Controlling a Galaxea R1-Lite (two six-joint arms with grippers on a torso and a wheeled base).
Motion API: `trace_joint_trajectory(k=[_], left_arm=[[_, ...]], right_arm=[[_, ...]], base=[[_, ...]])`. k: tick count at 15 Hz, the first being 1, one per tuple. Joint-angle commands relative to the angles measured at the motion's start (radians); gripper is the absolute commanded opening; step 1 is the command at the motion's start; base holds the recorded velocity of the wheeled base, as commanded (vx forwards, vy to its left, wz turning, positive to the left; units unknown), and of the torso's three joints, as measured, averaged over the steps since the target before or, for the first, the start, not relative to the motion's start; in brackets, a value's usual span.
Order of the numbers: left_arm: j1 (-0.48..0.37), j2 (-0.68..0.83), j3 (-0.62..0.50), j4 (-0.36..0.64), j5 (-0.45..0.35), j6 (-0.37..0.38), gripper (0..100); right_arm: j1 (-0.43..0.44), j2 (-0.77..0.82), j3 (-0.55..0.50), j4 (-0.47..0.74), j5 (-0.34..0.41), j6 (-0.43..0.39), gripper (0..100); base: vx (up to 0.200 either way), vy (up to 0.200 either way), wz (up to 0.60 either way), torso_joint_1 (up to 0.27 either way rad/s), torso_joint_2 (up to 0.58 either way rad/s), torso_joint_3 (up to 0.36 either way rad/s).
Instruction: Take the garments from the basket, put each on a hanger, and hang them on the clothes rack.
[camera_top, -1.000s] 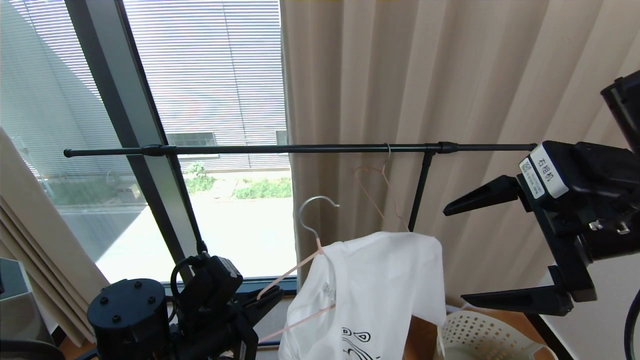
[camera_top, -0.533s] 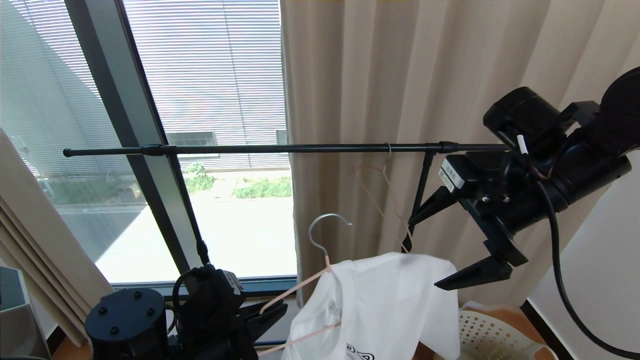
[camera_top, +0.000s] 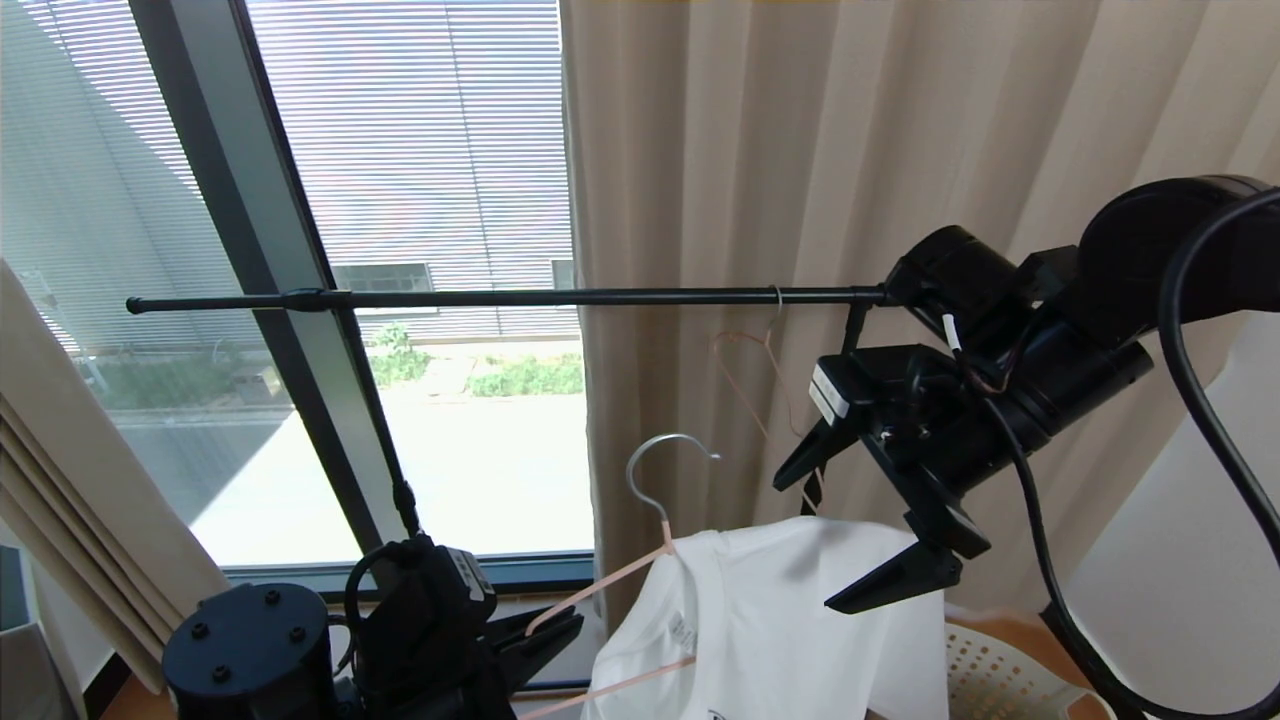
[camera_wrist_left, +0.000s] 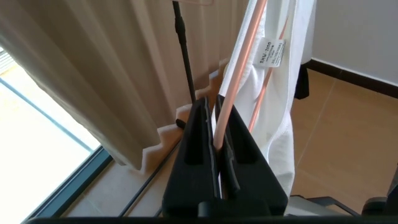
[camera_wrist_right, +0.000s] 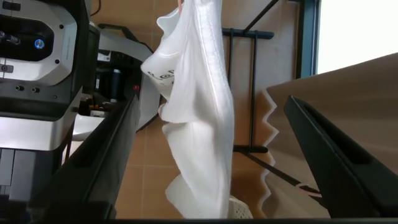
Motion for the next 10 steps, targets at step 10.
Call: trace_joint_trajectory(k=[10], left_arm=[[-0.006, -0.037, 0.002, -0.001, 0.002, -0.001, 0]], right_arm=[[0.024, 0.077, -0.001, -0.021, -0.005, 0.012, 100]], base=[[0.0, 0.0, 0.0, 0.0, 0.0, 0.0]])
